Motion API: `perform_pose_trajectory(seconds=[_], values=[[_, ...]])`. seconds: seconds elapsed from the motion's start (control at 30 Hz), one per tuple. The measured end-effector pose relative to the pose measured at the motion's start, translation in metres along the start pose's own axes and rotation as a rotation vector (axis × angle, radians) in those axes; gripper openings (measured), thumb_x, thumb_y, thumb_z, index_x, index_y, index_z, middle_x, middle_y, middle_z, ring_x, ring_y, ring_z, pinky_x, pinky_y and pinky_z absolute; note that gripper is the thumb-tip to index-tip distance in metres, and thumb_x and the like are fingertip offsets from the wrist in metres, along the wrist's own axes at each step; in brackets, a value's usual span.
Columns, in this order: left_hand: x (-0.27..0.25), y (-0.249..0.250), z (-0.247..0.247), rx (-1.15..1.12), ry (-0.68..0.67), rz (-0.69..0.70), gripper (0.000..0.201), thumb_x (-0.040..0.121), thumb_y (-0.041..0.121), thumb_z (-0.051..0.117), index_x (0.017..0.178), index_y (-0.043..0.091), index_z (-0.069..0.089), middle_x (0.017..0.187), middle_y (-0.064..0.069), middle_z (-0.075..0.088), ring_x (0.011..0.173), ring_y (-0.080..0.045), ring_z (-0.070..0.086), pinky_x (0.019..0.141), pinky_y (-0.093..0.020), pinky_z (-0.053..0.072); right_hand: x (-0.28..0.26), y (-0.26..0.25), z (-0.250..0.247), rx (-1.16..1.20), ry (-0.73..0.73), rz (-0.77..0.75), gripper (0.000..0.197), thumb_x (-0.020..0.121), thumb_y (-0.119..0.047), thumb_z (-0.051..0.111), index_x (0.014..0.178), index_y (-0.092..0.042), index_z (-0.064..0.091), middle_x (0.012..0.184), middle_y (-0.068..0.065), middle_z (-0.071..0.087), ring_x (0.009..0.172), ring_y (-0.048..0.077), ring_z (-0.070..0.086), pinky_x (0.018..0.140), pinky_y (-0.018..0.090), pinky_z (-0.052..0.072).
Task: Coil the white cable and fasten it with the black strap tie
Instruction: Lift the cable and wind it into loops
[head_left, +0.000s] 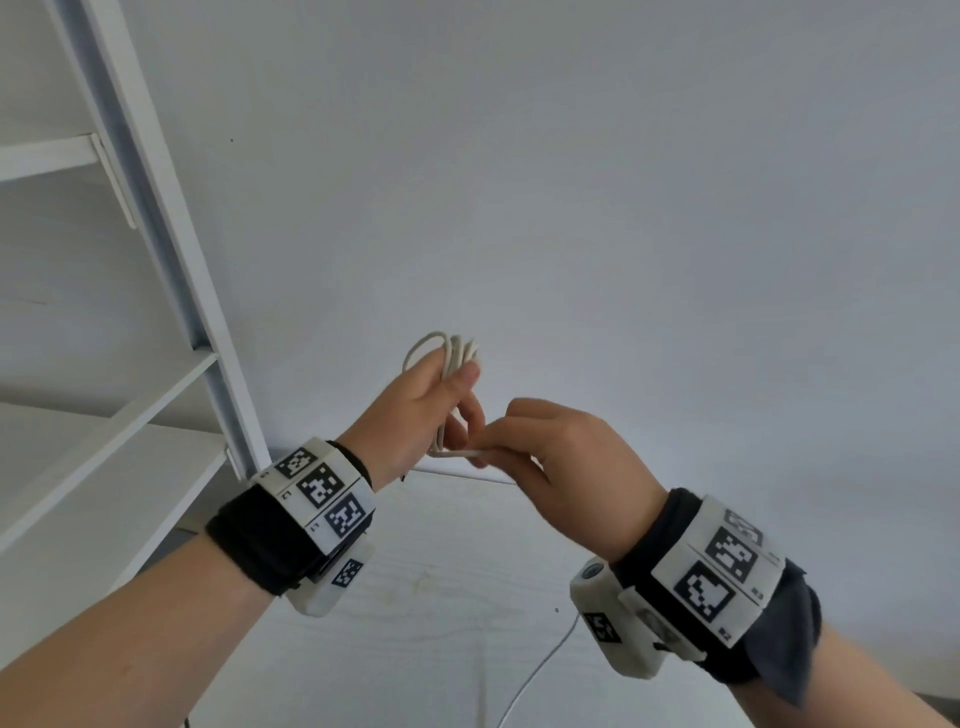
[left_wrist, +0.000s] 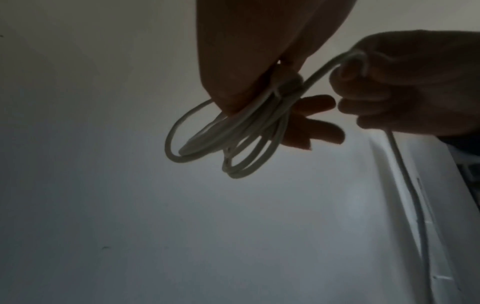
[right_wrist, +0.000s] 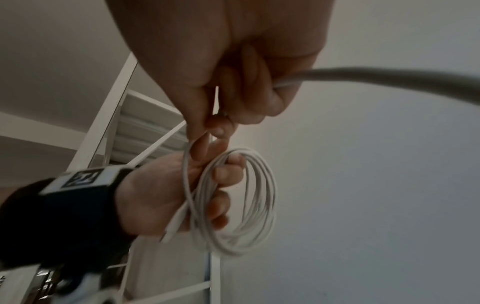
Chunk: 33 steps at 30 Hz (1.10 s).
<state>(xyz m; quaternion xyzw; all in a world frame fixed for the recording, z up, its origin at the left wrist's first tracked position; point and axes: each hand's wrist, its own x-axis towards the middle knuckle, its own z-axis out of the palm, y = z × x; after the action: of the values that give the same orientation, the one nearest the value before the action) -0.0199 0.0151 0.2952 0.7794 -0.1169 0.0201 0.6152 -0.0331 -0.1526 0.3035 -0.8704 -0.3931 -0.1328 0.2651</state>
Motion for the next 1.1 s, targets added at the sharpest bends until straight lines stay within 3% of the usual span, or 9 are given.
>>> perform_pose_trajectory(seconds=[0.13, 0.23, 0.33, 0.47, 0.7, 0.8, 0.87, 1.0, 1.1], values=[[-0.005, -0.001, 0.006, 0.028, -0.108, -0.023, 0.046, 0.086, 0.054, 0.034, 0.096, 0.012, 0.050, 0.060, 0.000, 0.066, 0.039, -0.024, 0.056, 0.047, -0.028, 0.042, 0.012, 0.004, -0.013, -0.009, 0.071, -0.005, 0.016, 0.088, -0.027, 0.052, 0.088, -0.025, 0.068, 0.070, -0.010, 0.052, 0.056, 0.004, 0.045, 0.053, 0.032, 0.048], [-0.007, 0.000, 0.009, -0.039, -0.127, -0.014, 0.047, 0.088, 0.055, 0.030, 0.089, 0.013, 0.051, 0.056, -0.004, 0.059, 0.032, -0.018, 0.039, 0.039, -0.024, 0.033, 0.017, 0.007, -0.016, -0.001, 0.084, -0.007, 0.013, 0.086, -0.026, 0.054, 0.088, -0.025, 0.067, 0.070, -0.010, 0.051, 0.057, 0.004, 0.044, 0.053, 0.033, 0.047], [-0.011, 0.001, 0.012, -0.064, -0.161, -0.017, 0.051, 0.090, 0.054, 0.026, 0.083, 0.008, 0.046, 0.049, -0.006, 0.051, 0.031, -0.013, 0.028, 0.038, -0.025, 0.025, 0.018, 0.009, -0.020, 0.038, 0.123, 0.023, 0.004, 0.083, -0.025, 0.062, 0.084, -0.022, 0.060, 0.068, -0.014, 0.051, 0.058, -0.001, 0.046, 0.055, 0.023, 0.041], [-0.018, 0.001, 0.016, -0.074, -0.212, -0.024, 0.055, 0.088, 0.058, 0.026, 0.076, 0.010, 0.049, 0.040, -0.003, 0.036, 0.033, -0.016, 0.022, 0.036, -0.022, 0.026, 0.020, 0.012, -0.028, 0.076, 0.151, 0.105, 0.032, 0.070, -0.034, 0.074, 0.078, -0.026, 0.044, 0.064, -0.009, 0.052, 0.060, 0.003, 0.048, 0.056, 0.016, 0.041], [-0.025, 0.012, 0.012, -0.338, -0.406, -0.107, 0.055, 0.085, 0.062, 0.032, 0.067, 0.013, 0.048, 0.035, 0.005, 0.029, 0.025, -0.008, 0.019, 0.034, -0.015, 0.025, 0.021, 0.025, -0.031, 0.345, 0.176, 0.155, 0.046, 0.055, -0.048, 0.074, 0.061, -0.008, 0.052, 0.050, -0.009, 0.044, 0.046, 0.005, 0.035, 0.048, 0.012, 0.032], [-0.027, 0.017, 0.009, -0.556, -0.486, -0.132, 0.051, 0.081, 0.062, 0.034, 0.063, 0.015, 0.046, 0.033, 0.008, 0.028, 0.023, -0.005, 0.016, 0.033, -0.011, 0.022, 0.020, 0.037, -0.027, 0.484, 0.219, 0.222, 0.041, 0.059, -0.047, 0.078, 0.056, -0.015, 0.052, 0.046, -0.013, 0.044, 0.045, 0.003, 0.034, 0.048, 0.012, 0.031], [-0.027, 0.020, 0.006, -0.669, -0.501, -0.157, 0.051, 0.079, 0.063, 0.035, 0.062, 0.016, 0.047, 0.031, 0.009, 0.029, 0.022, -0.003, 0.018, 0.033, -0.010, 0.021, 0.019, 0.041, -0.022, 0.567, 0.208, 0.248, 0.028, 0.068, -0.036, 0.073, 0.057, -0.018, 0.055, 0.045, -0.013, 0.046, 0.044, 0.004, 0.035, 0.046, 0.012, 0.032], [-0.021, 0.027, -0.001, -0.879, -0.483, -0.142, 0.050, 0.079, 0.062, 0.037, 0.062, 0.016, 0.048, 0.030, 0.010, 0.035, 0.021, -0.002, 0.022, 0.032, -0.012, 0.017, 0.014, 0.042, -0.006, 0.637, 0.126, 0.316, 0.027, 0.086, -0.005, 0.054, 0.060, -0.007, 0.058, 0.044, -0.010, 0.046, 0.040, 0.006, 0.033, 0.042, 0.017, 0.029], [-0.015, 0.034, -0.011, -0.876, -0.382, -0.092, 0.051, 0.085, 0.060, 0.032, 0.063, 0.017, 0.046, 0.031, 0.010, 0.033, 0.021, -0.001, 0.022, 0.031, -0.013, 0.016, 0.007, 0.044, 0.003, 0.684, 0.104, 0.406, 0.035, 0.092, -0.011, 0.046, 0.059, -0.001, 0.050, 0.044, -0.006, 0.038, 0.040, 0.009, 0.024, 0.039, 0.021, 0.021]])
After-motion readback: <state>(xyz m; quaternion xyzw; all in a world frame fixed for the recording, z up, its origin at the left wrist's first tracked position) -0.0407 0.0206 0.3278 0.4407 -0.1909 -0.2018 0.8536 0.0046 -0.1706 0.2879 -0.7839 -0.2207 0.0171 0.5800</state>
